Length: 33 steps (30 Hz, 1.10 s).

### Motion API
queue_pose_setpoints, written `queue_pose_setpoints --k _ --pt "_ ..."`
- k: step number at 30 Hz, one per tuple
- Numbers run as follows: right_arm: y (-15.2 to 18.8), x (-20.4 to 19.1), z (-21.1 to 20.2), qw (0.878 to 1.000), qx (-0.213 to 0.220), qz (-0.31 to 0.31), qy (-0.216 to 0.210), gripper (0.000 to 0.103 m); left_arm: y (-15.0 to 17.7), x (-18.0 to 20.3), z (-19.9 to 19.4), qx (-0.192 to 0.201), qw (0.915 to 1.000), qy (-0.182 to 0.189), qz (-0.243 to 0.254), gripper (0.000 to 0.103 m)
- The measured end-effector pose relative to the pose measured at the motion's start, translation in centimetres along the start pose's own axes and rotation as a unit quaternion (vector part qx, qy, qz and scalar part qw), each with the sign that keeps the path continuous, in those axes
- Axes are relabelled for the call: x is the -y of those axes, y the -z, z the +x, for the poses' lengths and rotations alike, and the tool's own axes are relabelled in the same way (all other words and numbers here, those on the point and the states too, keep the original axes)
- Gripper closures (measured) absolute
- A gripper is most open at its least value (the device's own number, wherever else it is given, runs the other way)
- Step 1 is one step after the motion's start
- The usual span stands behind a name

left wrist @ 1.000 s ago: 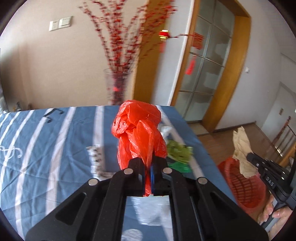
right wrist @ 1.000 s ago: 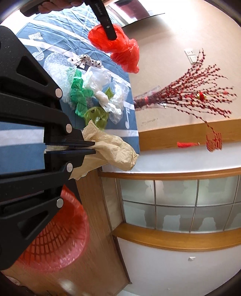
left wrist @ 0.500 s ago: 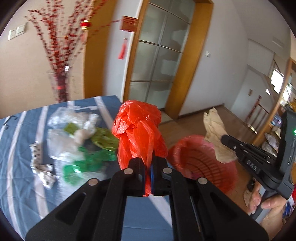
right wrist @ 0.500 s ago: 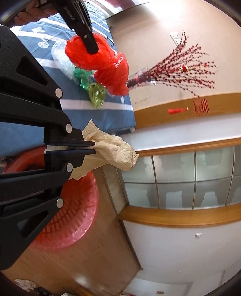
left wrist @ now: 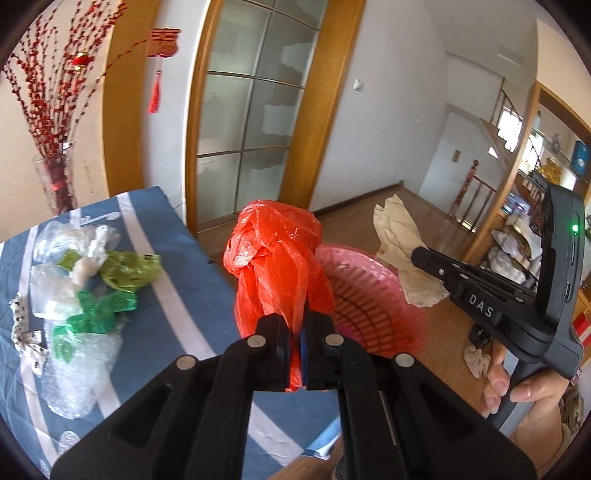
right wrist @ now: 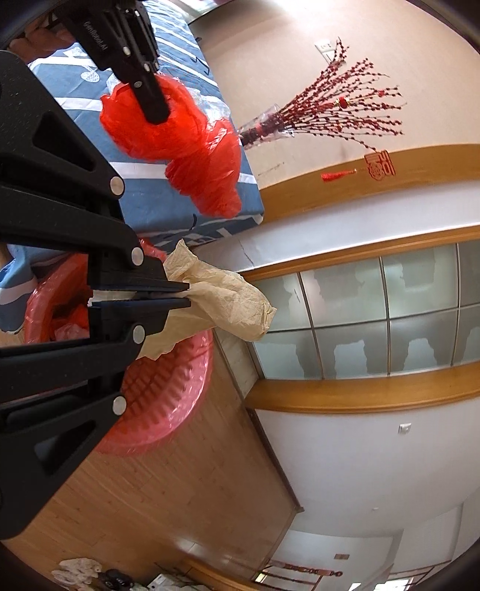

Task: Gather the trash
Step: 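Carry the beige bag and red bag over the red basket with both grippers, then open both grippers to drop the beige and red bags into the basket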

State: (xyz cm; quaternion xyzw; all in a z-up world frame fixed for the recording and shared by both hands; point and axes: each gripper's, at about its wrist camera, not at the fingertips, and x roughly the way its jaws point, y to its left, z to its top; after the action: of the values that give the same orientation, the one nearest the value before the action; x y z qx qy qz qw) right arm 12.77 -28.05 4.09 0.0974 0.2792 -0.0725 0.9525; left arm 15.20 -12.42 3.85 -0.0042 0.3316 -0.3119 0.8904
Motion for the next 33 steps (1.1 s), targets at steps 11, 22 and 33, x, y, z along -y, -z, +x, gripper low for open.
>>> queue_pose_setpoints --k 11,22,33 --pt "0.1 3.3 -0.5 1.000 0.000 0.017 0.004 0.099 0.2 3.1 2.9 -0.015 0.9991 0.035 0.016 0.098" --pt "0.6 6.3 1.5 0.999 -0.006 0.048 0.001 0.099 0.1 5.2 7.3 -0.039 0.9974 0.053 0.030 0.098" --pt "0.0 8.1 2.5 0.998 -0.008 0.063 0.007 0.097 0.3 6.2 10.3 -0.056 0.9962 0.047 0.047 0.093"
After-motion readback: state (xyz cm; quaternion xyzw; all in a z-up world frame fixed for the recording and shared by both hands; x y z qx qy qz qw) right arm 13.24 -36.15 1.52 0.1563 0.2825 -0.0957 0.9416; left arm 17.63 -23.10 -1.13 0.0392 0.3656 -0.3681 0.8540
